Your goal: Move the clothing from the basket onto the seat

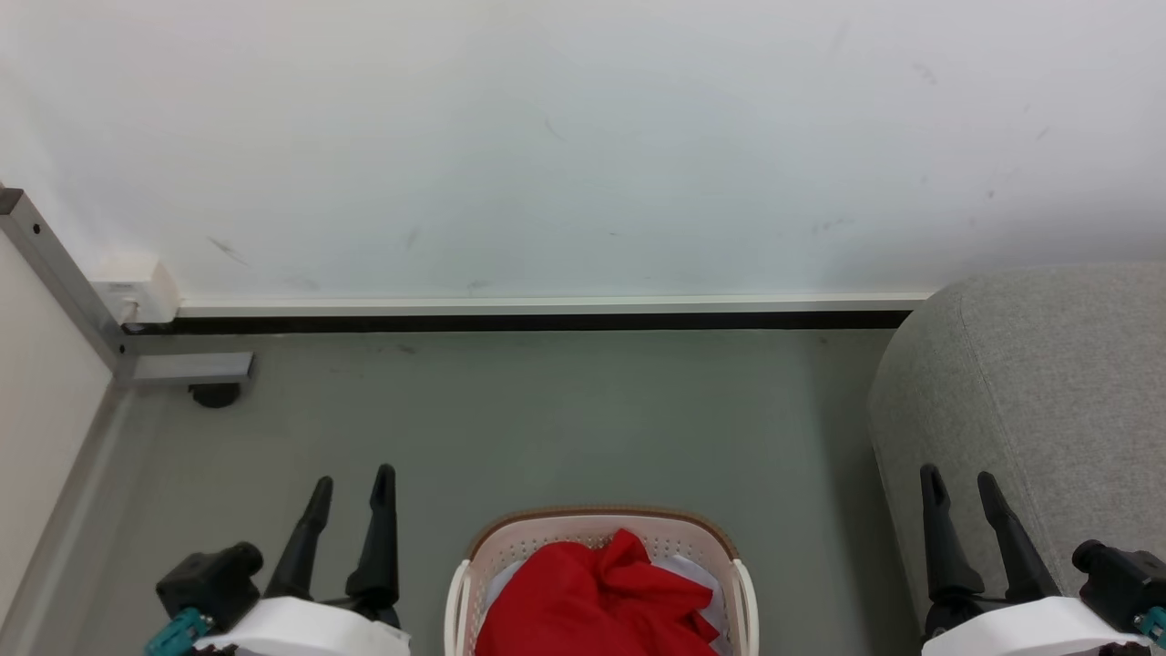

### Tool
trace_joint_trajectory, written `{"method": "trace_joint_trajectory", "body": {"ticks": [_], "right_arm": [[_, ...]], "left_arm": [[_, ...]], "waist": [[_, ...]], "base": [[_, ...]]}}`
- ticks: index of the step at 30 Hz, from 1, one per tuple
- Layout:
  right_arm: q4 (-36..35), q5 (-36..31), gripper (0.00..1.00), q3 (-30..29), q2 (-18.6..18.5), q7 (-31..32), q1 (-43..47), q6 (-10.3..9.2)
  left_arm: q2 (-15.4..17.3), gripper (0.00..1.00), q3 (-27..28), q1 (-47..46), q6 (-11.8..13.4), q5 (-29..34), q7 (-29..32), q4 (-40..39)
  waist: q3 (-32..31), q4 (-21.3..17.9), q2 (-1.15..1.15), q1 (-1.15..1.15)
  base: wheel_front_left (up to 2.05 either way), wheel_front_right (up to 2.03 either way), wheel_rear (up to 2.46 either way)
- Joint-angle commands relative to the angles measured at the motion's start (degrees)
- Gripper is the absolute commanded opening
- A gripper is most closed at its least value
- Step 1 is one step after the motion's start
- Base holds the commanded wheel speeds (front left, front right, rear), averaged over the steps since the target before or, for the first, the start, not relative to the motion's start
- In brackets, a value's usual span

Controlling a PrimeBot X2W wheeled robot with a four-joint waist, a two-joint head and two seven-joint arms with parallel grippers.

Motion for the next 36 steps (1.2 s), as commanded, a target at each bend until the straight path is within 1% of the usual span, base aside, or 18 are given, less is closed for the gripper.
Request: {"method": "trace_joint_trajectory", "body": {"ticks": [1,14,28,36], "right_arm": [[0.07,-2.07,1.00,0.33,-0.12,-0.78,-1.38,-0.07],[0.96,-6.56,1.00,1.39,-0.14,-2.44,-1.82,-0.08],[1.18,-11.09,1.00,2.45,-0.20,-4.15,-1.29,-0.09],[1.06,-13.99,1.00,2.83,-0.23,-5.02,-0.91,-0.10]], "left_arm": [[0.68,1.00,-0.40,0.21,0.32,2.48,-0.73,-0.52],[0.76,1.00,-1.14,0.04,0.10,8.28,-2.39,-0.46],[-0.46,1.00,-0.25,0.54,-0.87,12.71,-4.10,-0.06],[-0.75,1.00,0.02,0.62,-1.60,16.33,-5.01,0.52]], "waist": [[-0.01,-0.02,0.00,0.00],[0.12,-0.27,0.00,0.00],[-0.19,-0.43,0.00,0.00],[-0.45,-0.65,0.00,0.00]], "base": [[0.00,0.00,0.00],[0.00,0.00,0.00],[0.00,0.00,0.00],[0.00,0.00,0.00]]}}
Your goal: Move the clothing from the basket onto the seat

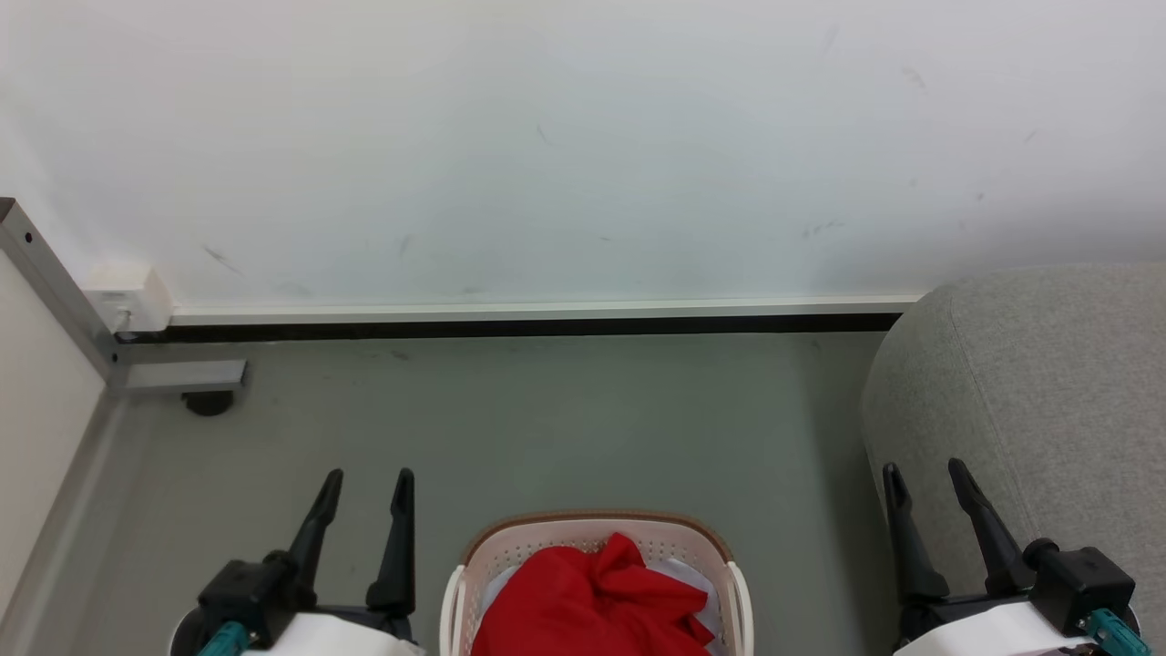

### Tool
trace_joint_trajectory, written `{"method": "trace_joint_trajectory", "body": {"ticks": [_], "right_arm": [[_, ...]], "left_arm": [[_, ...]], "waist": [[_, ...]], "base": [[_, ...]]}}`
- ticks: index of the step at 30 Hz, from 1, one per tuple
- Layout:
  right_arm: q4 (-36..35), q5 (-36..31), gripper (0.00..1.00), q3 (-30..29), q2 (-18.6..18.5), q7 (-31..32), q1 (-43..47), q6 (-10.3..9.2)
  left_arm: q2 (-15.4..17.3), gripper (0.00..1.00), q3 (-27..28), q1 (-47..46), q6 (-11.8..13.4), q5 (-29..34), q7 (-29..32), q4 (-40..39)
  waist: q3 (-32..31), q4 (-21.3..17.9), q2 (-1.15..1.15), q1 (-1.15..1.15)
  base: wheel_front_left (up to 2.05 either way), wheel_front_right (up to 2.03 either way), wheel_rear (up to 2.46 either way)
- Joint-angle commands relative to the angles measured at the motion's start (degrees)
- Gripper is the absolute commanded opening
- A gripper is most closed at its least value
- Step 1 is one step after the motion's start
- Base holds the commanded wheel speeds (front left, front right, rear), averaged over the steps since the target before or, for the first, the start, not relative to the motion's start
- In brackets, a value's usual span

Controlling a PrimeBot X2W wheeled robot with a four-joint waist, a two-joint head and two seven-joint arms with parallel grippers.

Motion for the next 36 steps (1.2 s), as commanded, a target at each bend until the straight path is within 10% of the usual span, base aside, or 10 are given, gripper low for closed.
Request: {"method": "trace_joint_trajectory", "body": {"ticks": [1,36], "right_arm": [[-0.28,-1.60,1.00,0.14,-0.24,-0.61,0.18,-0.10],[-0.23,-5.94,1.00,1.01,-0.28,-2.07,-0.48,-0.12]], "left_arm": [[0.09,1.00,0.07,0.34,-0.30,1.52,-0.70,-0.01],[-0.19,1.00,-0.66,-0.38,-0.82,4.96,-2.17,1.00]], "waist": [[-0.06,-0.05,0.00,0.00],[0.31,-0.23,0.00,0.00]], "base": [[0.00,0.00,0.00],[0.00,0.00,0.00]]}}
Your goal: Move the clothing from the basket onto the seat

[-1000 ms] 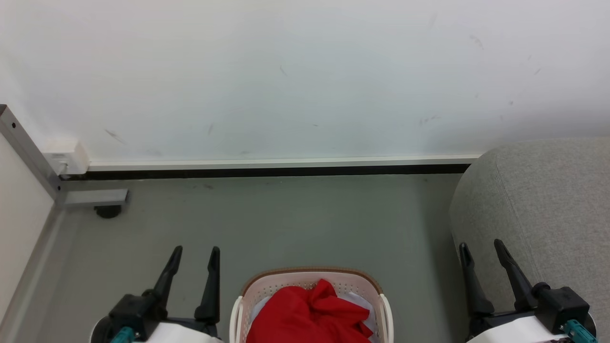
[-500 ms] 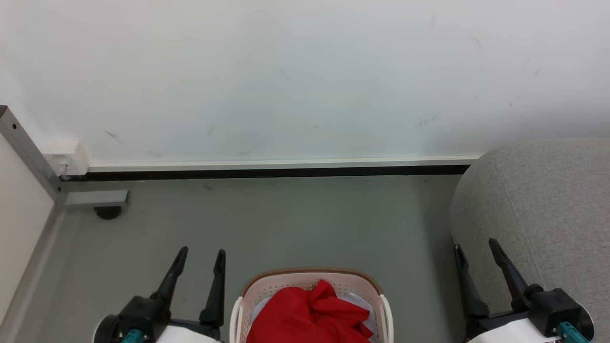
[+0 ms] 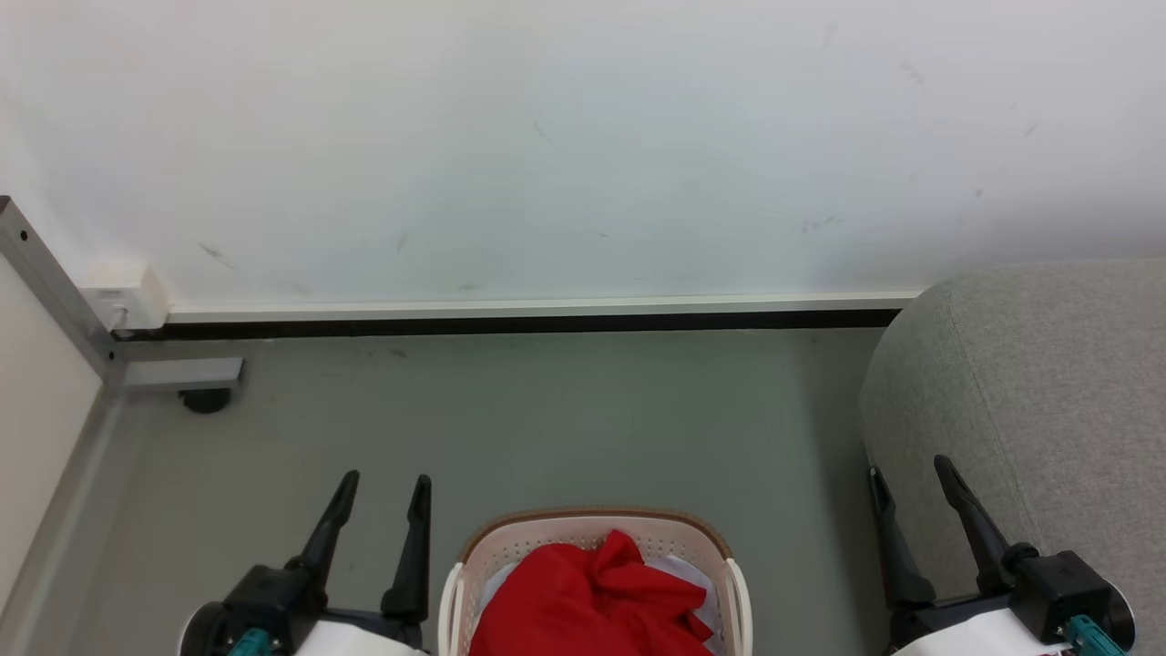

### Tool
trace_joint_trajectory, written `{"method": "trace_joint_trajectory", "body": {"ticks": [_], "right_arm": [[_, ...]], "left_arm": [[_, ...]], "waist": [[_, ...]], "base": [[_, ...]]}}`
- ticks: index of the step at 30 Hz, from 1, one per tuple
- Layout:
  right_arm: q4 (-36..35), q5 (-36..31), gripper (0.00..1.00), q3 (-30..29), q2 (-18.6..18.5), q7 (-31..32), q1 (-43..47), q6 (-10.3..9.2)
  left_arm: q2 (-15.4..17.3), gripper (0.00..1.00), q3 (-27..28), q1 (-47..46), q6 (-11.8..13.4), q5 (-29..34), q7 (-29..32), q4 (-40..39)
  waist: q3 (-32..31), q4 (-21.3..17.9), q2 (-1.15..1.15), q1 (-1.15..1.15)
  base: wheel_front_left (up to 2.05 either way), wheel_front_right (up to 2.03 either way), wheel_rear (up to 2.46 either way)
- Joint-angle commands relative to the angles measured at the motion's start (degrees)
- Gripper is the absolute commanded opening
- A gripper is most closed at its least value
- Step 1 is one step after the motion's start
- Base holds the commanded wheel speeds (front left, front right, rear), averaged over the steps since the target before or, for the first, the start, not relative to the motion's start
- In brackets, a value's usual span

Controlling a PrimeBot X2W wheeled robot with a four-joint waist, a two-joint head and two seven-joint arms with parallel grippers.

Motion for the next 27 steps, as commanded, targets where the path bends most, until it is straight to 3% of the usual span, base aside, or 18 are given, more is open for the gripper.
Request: {"method": "trace_joint_trajectory", "body": {"ticks": [1,12,27], "right_arm": [[-0.24,0.13,1.00,0.05,-0.24,0.01,-0.42,-0.12],[-1.15,2.25,1.00,0.14,-0.24,0.02,-1.50,-0.12],[-3.72,4.30,1.00,-1.90,-0.22,0.02,-6.98,-0.12]], "left_arm": [[0.14,1.00,0.18,-0.39,0.24,-0.27,-0.04,-0.32],[0.14,1.00,0.40,-1.17,0.33,0.70,-0.04,0.32],[1.85,1.00,-0.12,-10.56,-0.79,3.59,-0.04,11.60]], "waist": [[0.19,-0.11,0.00,0.00],[3.13,-2.71,0.00,0.00],[17.34,-10.81,0.00,0.00]], "base": [[0.00,0.00,0.00],[0.00,0.00,0.00],[0.00,0.00,0.00]]}}
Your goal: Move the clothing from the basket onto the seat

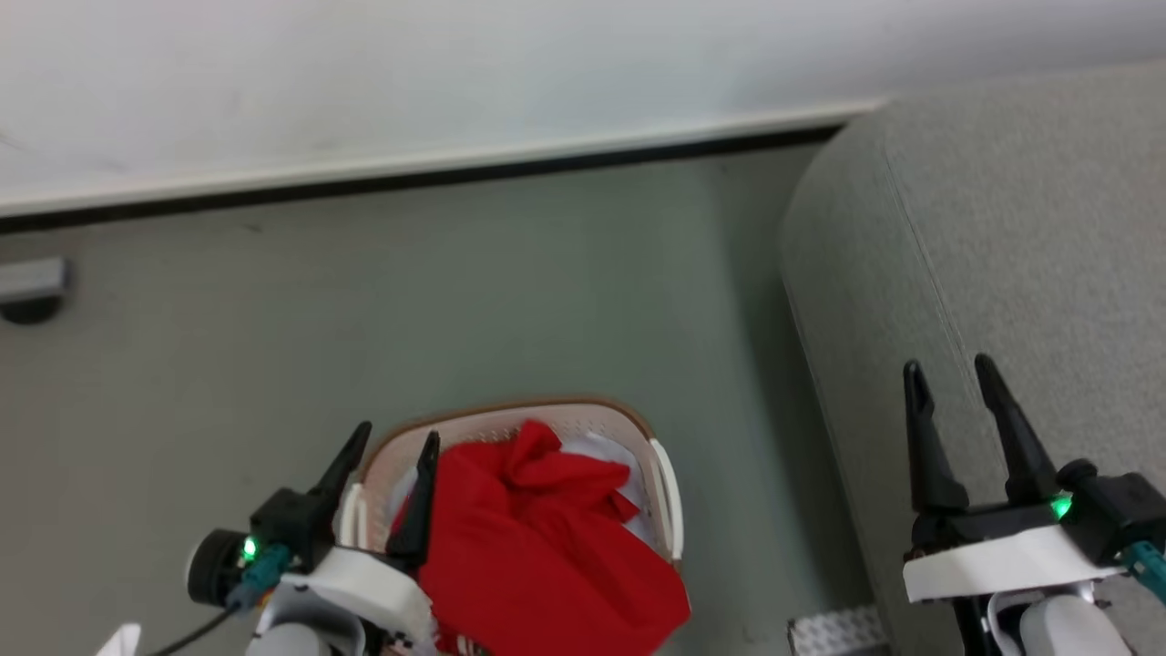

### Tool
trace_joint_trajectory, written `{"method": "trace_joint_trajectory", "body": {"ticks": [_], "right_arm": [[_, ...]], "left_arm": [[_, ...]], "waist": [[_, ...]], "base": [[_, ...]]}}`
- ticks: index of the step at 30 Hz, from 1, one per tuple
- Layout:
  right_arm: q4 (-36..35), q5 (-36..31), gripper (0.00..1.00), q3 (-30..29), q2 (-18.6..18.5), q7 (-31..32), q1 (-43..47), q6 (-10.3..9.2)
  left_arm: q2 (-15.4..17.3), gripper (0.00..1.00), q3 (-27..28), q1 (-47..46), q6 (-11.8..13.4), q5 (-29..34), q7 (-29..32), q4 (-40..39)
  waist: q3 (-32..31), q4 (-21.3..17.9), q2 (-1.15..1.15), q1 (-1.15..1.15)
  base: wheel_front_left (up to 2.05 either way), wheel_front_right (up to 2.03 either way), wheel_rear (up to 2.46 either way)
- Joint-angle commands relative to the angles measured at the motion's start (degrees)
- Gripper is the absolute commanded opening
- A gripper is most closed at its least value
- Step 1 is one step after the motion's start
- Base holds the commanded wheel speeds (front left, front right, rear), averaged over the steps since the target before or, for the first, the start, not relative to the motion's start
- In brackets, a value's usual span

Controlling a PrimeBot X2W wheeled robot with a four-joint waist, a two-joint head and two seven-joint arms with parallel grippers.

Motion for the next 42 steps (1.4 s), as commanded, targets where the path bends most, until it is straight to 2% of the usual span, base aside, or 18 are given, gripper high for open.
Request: {"method": "trace_joint_trajectory", "body": {"ticks": [1,8,16,23,29,37,42], "right_arm": [[-0.19,0.20,1.00,-0.10,-0.18,0.03,-0.89,-0.12],[-1.73,1.82,1.00,-1.06,-0.15,0.04,-3.83,-0.12],[-3.10,3.55,1.00,-0.62,-0.16,0.04,-6.63,-0.12],[-3.61,5.78,1.00,0.45,-0.14,0.03,-7.82,-0.12],[-3.80,7.80,1.00,1.66,-0.14,0.03,-8.61,-0.12],[-3.91,9.36,1.00,3.30,-0.14,0.04,-9.77,-0.12],[-4.07,9.79,1.00,3.93,-0.16,0.03,-10.09,-0.12]], "left_arm": [[0.65,1.00,0.10,-0.77,-0.18,0.54,-0.02,0.40],[4.02,1.00,-3.11,-8.40,-0.92,2.09,0.13,11.61],[6.99,1.00,-7.53,-18.28,-1.43,2.54,3.19,26.67],[8.62,1.00,-9.68,-24.90,-1.47,2.60,6.68,38.54],[8.79,1.00,-10.99,-28.54,-1.50,0.98,12.58,46.82],[10.20,1.00,-13.64,-31.23,-1.51,2.56,21.98,51.28],[10.76,1.00,-14.31,-31.81,-1.24,2.32,23.41,51.81]], "waist": [[3.44,-2.84,0.00,-0.01],[9.47,-6.12,0.00,-0.01],[15.93,-9.89,0.00,-0.01],[20.81,-13.20,0.00,-0.01],[24.19,-15.51,0.00,-0.01],[27.91,-17.56,0.00,-0.01],[29.17,-18.32,0.00,-0.01]], "base": [[0.00,0.00,0.00],[0.00,0.00,0.00],[0.00,0.00,0.00],[0.00,0.00,0.00],[0.00,0.00,0.00],[0.00,0.00,0.00],[0.00,0.00,0.00]]}}
